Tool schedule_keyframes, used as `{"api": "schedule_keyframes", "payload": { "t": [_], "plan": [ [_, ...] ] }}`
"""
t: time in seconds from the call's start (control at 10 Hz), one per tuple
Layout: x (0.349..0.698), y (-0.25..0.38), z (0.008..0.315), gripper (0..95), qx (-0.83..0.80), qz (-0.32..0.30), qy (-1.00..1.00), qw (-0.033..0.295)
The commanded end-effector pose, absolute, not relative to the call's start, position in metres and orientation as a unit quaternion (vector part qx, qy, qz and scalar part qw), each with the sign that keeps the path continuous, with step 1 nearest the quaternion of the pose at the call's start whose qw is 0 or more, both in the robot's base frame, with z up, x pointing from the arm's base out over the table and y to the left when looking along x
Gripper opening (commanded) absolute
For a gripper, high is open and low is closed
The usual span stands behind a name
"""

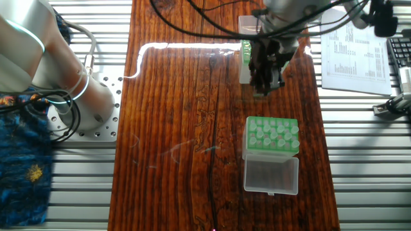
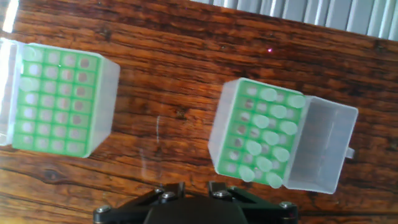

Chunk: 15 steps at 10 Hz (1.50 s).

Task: Transfer all large pipette tips from one holder to another

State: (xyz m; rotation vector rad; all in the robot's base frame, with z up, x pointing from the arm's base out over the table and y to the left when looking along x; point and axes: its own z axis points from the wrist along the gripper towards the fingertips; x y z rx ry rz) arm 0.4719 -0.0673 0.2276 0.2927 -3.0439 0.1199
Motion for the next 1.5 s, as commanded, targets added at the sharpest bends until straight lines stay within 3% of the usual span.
{"api": "schedule_keyframes", "payload": {
  "t": [0.1,0.2,0.7,0.8,1.5],
  "plan": [
    [0.475,-0.085,0.216,19.0,0.085,0.036,-0.995,0.038],
    [0.474,-0.088,0.210,0.0,0.078,0.035,-0.996,0.037],
    [0.475,-0.101,0.188,0.0,0.067,0.035,-0.997,0.032],
    [0.474,-0.103,0.184,19.0,0.064,0.034,-0.997,0.028],
    [0.472,-0.108,0.171,19.0,0.050,0.030,-0.998,0.023]
  ]
}}
